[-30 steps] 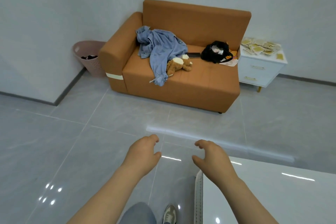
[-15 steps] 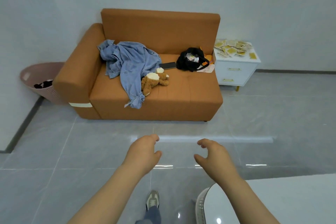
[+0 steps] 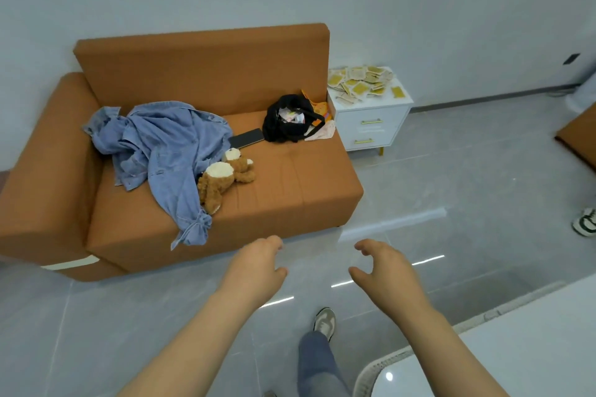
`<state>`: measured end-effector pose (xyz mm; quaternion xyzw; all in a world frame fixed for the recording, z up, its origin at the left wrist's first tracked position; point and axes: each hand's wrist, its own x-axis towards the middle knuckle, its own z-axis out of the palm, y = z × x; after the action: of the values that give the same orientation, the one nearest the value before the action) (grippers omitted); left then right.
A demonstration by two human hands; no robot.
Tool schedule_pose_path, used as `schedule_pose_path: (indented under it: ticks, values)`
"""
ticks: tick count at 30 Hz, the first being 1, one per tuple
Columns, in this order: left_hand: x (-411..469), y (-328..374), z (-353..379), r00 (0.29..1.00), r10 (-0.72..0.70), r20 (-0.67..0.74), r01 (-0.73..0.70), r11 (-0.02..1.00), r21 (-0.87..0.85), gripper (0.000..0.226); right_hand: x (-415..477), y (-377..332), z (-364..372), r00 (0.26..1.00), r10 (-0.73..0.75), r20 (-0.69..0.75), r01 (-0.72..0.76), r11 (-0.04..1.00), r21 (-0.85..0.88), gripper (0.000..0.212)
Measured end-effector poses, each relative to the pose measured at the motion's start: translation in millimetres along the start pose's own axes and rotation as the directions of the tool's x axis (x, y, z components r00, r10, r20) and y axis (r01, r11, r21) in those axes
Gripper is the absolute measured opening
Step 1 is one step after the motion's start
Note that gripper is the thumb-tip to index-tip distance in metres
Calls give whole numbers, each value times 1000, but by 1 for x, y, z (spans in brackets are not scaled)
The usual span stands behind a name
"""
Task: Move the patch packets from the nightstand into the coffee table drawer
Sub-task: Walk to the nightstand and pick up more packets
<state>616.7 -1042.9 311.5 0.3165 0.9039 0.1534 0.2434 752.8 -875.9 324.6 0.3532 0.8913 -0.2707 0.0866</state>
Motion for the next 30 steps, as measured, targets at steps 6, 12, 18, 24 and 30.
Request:
schedule_pose_path:
  ticks: [6,12,18,24,30]
  values:
    - [92,46,-18,999,40,18,-40,999,-2,42,79,23,-42,999,40,-24,-39,999,13,49]
    - [176,98,-32,998,55,30,-55,998,-20,44,155,49,-90,998,52,-37,-51,999,16,50]
    - [252,122,-47,997,52,62,-52,999,5,44,224,63,-123,997,64,-46,-63,998,11,50]
    - [340,141,-65,994,73,80,-73,997,-13,44,305,63,-153,994,90,-54,-90,996,10,49]
    - [420,160,-91,990,117,82,-116,993,-16,44,376,56,-184,991,121,-58,-120,993,8,49]
